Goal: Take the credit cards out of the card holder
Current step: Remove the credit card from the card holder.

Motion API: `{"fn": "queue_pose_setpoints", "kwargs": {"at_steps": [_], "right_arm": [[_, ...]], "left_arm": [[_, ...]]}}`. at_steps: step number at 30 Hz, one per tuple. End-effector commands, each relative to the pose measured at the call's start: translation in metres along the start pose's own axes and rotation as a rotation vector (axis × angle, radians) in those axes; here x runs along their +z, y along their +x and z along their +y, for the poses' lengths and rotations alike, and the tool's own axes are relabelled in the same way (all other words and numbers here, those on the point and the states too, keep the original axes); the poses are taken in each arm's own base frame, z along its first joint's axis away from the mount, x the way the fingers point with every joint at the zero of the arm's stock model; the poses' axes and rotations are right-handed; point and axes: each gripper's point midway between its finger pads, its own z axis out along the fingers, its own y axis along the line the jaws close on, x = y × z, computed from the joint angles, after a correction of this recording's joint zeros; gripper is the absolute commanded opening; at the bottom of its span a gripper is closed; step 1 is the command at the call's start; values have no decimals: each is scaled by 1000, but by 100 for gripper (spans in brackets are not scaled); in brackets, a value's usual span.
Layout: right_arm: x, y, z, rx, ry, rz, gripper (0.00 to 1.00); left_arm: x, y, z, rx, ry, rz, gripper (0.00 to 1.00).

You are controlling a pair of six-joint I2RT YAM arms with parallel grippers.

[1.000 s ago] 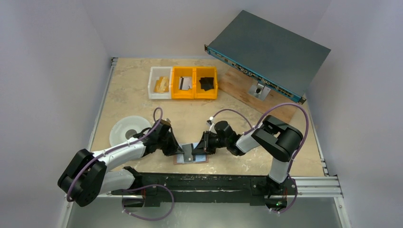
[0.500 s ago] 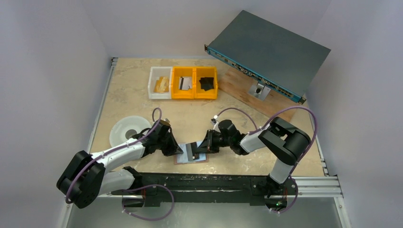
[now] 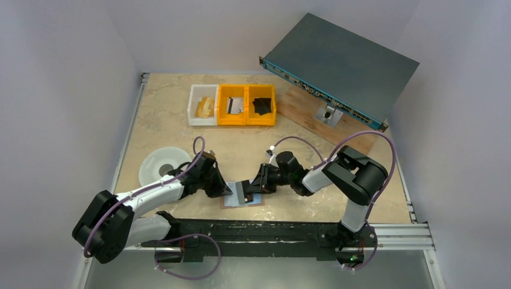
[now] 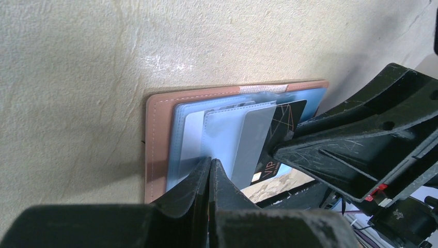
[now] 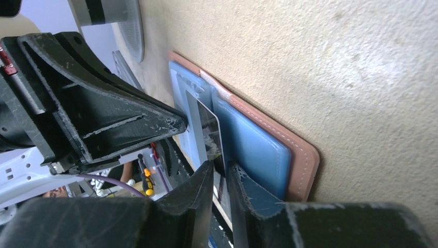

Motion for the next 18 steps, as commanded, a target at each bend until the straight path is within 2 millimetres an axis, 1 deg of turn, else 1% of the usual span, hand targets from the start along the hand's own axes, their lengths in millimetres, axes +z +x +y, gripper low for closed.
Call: {"fn": "queue_pose_setpoints", "kwargs": {"at_steps": [1,5,7,10,15,18], "right_arm": [[4,-4,-7,0,28,-13,15],[0,-3,-7,-7,40,-13,4],[-4,-6,-7,-14,56,-27,1],[-11,-8,-10,-23,98,-47,0],[-29,-20,-10,-39,151,-108,0],[-39,-26,-4,-58,159,-136,0]], "left_arm": [[5,9,49,4,-188,16,0],[4,9,48,7,-184,13,0],[3,8,46,10,-184,11,0],[1,7,46,11,-182,6,0],[0,5,42,12,-173,4,0],[-2,3,38,18,-166,-1,0]]}}
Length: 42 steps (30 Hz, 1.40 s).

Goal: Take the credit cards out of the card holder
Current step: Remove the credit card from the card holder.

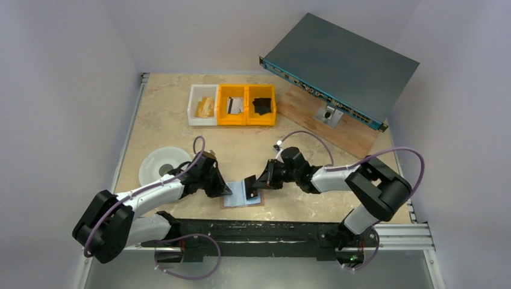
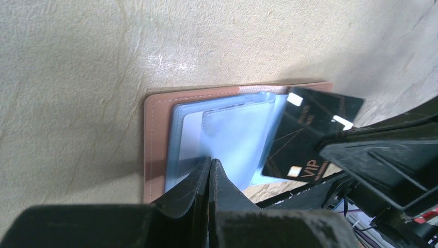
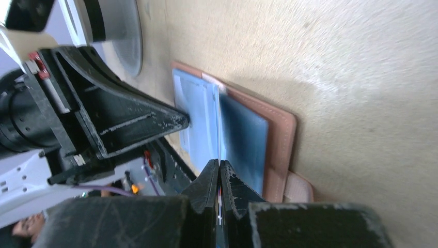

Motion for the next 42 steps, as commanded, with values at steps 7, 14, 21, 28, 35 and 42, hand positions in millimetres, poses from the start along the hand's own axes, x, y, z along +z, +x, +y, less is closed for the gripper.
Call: {"fn": "queue_pose_setpoints", "kwargs": {"at_steps": [7,14,21,28,35,42], "right_arm": [[-31,-24,11,-65,64,-104,0],[-45,-35,37,-97,32,-139,0],[-56,-40,54,-111,4,-163,0],[-66,-44,73,-121,-41,-180,0],[-80,-47,97,-133,-124,-190,0],[-91,-42,124,-140,-261,-155,0]], "left_arm": [[-10,-6,22,33,-126,-29,0],[-33,-21,-21,101,-14,-58,3],[-71,-34,-60,174,91,-111,39],[-99,-31,-93,267,254,-117,74],[-120,-30,-121,326,419,-122,75],[-124,-18,-142,348,572,-53,69]]}}
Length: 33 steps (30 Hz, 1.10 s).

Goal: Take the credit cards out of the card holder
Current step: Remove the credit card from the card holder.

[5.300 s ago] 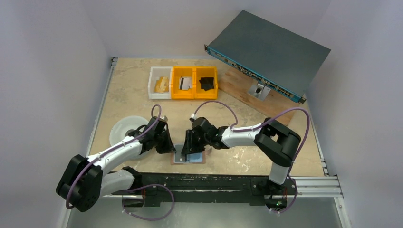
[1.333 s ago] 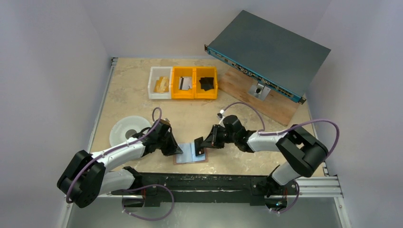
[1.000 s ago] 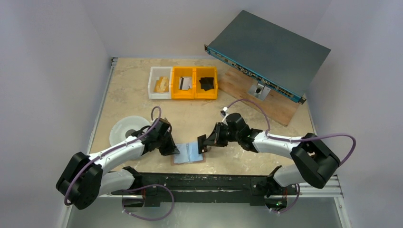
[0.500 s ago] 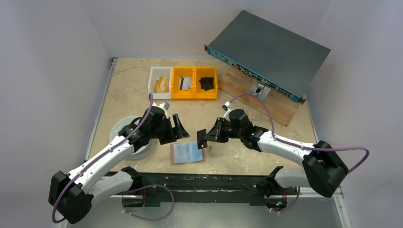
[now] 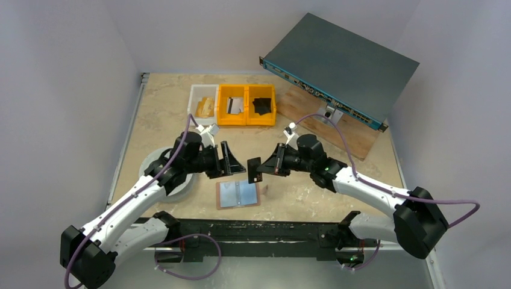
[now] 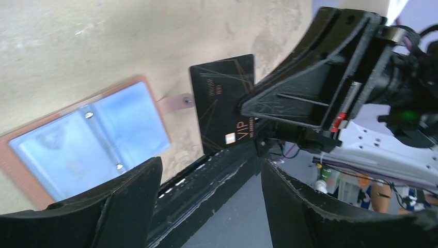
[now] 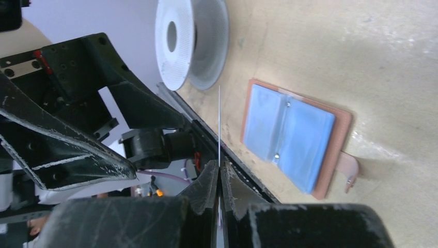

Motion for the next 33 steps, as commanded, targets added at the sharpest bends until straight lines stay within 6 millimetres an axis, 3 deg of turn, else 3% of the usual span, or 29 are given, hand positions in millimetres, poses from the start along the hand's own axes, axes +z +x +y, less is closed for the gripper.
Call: {"fn": "queue_pose_setpoints", "kwargs": {"at_steps": [1,7,20,27,31,33], "right_arm": [[-10,-10,47,-30,-177,0,0],[-15,-7,63,-33,-255,19,0],[-17,-8,68,-40,-274,17,0],[-17,-6,70,-38,-292,28,0],[-17,-7,69,-37,-287,24,1],[-16,-8,66,-41,-267,19,8]], "left_arm": [[-1,-6,-37,47,195,8,68],[6,-4,-45,31,260,50,59],[14,-3,-51,-2,315,78,38],[15,-7,-64,-25,397,77,25],[15,-10,-72,-40,437,74,12],[15,-12,-74,-43,448,72,4]]}}
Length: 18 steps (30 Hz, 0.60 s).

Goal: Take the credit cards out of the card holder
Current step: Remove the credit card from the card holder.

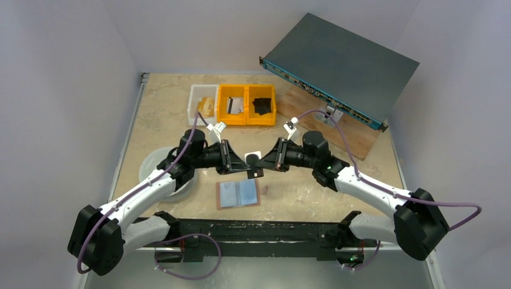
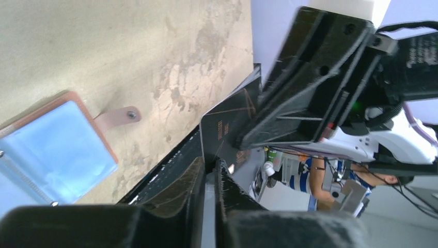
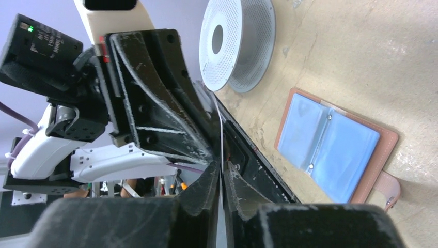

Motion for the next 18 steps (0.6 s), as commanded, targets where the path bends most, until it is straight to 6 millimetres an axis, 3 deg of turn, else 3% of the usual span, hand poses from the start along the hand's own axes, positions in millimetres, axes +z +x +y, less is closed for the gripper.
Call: {"fn": "queue_pose_setpoints", "kwargs": {"at_steps": [1,5,9,12,18], "right_arm": [[0,0,20,-45,-52,1,15],[-3,-7,7,-68,56,-33,46],[-17,-26,-5,-91,206,-139,72],[-33,-36,-3,-103,260,-211,80],[-68,-46,7,-132,317,-315,84]], "left_arm": [[-1,-6,-49,73,190,4,0],[3,-20,-47,64,137,-48,0],[9,-47,-40,71,38,-128,0],[18,-72,-40,74,1,-172,0],[39,-137,-34,53,-51,-280,0]]}}
